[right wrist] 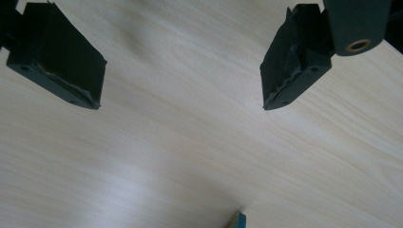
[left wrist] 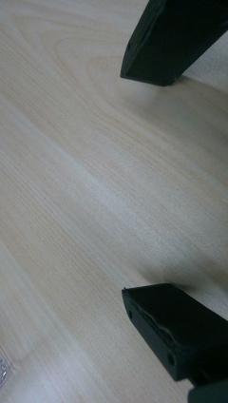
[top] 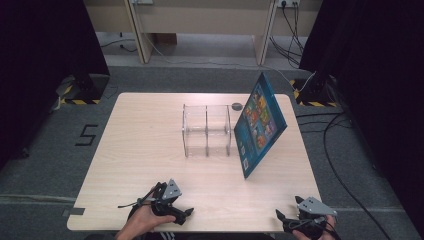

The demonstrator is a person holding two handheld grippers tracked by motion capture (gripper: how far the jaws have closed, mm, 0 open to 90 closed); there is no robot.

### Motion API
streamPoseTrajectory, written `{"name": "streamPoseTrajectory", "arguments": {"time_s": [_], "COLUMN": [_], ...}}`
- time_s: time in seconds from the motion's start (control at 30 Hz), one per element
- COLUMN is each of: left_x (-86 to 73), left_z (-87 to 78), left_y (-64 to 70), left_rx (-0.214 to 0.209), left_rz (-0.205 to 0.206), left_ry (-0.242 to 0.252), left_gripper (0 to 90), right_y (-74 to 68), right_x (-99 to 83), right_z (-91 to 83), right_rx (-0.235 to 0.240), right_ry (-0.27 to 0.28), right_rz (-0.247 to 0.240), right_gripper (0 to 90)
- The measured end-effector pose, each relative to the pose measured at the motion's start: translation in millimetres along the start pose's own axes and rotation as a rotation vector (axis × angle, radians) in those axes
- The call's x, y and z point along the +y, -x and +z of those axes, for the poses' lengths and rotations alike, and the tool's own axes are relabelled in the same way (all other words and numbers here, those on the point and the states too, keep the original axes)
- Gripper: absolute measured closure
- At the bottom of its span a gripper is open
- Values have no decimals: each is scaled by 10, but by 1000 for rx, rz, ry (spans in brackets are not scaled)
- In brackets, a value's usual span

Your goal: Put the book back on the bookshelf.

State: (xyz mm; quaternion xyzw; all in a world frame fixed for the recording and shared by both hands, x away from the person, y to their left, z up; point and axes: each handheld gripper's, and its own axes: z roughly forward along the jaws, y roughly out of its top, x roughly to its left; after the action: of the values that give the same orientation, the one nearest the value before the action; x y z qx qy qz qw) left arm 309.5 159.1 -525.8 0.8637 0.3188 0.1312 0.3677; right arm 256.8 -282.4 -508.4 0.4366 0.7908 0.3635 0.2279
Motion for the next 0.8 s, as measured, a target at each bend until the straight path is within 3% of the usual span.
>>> {"name": "streamPoseTrajectory", "arguments": {"time_s": [0.13,0.33,0.47,0.8], "left_x": [0,-2,-2,-5], "left_z": [0,0,0,0], "left_y": [0,0,1,0], "left_rx": [0,0,0,0], "left_rz": [0,0,0,1], "left_ry": [0,1,2,4], "left_gripper": [0,0,0,0], "right_y": [6,18,29,25], "right_x": [-33,-106,-143,-180], "right_z": [-17,-6,-15,-30], "right_rx": [-7,-24,3,6], "right_ry": [-26,-106,-103,-84], "right_rz": [-2,-5,42,44], "right_gripper": [159,156,149,149]}}
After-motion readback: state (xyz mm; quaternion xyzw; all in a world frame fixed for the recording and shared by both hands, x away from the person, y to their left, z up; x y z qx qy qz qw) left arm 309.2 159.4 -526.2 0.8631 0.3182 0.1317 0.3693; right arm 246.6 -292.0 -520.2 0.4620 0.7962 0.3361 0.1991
